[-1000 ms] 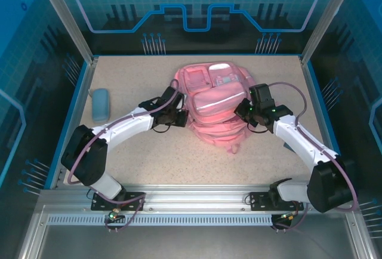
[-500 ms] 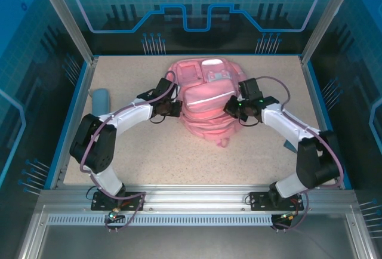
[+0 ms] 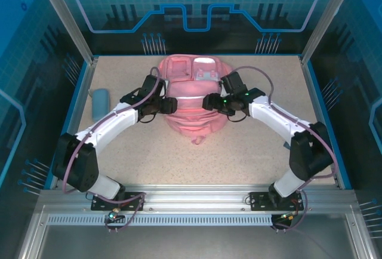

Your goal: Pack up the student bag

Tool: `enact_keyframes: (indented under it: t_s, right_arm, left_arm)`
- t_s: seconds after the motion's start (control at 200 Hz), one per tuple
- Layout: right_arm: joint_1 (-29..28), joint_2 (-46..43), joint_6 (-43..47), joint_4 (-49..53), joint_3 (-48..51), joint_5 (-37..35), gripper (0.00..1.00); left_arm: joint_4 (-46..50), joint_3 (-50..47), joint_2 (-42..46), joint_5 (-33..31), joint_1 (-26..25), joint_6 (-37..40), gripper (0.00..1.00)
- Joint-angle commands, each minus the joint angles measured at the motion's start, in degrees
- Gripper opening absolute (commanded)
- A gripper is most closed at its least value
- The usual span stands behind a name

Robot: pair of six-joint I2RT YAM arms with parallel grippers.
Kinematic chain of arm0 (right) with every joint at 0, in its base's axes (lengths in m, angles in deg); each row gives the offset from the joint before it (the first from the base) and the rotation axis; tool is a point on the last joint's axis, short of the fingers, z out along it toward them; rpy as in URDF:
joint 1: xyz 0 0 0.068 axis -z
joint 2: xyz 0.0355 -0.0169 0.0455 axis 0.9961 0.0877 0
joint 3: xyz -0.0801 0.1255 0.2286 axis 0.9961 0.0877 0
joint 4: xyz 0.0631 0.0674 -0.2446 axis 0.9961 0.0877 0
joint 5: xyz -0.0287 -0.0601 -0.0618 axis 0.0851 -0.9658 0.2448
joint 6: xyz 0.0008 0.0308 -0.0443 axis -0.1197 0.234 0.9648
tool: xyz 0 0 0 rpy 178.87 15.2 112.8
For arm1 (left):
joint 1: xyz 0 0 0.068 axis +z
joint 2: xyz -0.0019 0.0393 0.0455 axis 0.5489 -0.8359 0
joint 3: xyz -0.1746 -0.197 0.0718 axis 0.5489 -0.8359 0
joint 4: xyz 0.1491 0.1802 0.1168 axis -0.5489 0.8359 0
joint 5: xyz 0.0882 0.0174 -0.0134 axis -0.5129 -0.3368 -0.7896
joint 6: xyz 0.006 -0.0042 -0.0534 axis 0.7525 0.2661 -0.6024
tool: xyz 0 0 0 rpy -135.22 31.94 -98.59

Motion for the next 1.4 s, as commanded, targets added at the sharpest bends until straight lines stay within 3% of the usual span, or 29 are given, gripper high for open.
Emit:
enact_keyframes:
  t_s: [0.0,0.13,0.23,0.47,0.67,1.111,1.391]
  right_arm:
    - [3.8,-6.7,5.3,8.8,1.3,-13.2,0.79]
    - [10.8,-11.4,6.6,14.2,5.9,-23.4,0.87]
    - [17.7,-13.2,7.6,15.3,10.3,-26.8,0.91]
    - [36.5,-11.4,9.8,11.1,18.3,-20.9,0.94]
    - [43.2,-6.4,10.2,7.9,19.4,-15.4,0.94]
    - [45.0,2.1,8.8,5.4,19.4,-7.0,0.91]
    - [36.4,0.6,7.8,5.7,19.4,0.4,0.9]
  left_arm:
    - [2.6,4.5,-0.8,1.5,-2.0,5.1,0.61]
    - [3.1,7.5,-2.8,1.4,-2.8,4.9,0.67]
    - [1.9,7.6,-2.9,1.8,-2.9,3.3,0.73]
    - [1.9,8.2,-2.4,0.8,-2.8,0.7,0.88]
    - [2.2,7.9,-0.5,-0.3,-1.3,-1.1,0.94]
    - [2.8,6.3,0.8,-0.1,2.3,-5.3,0.97]
    - [3.6,4.5,1.5,-0.2,9.1,-11.2,0.97]
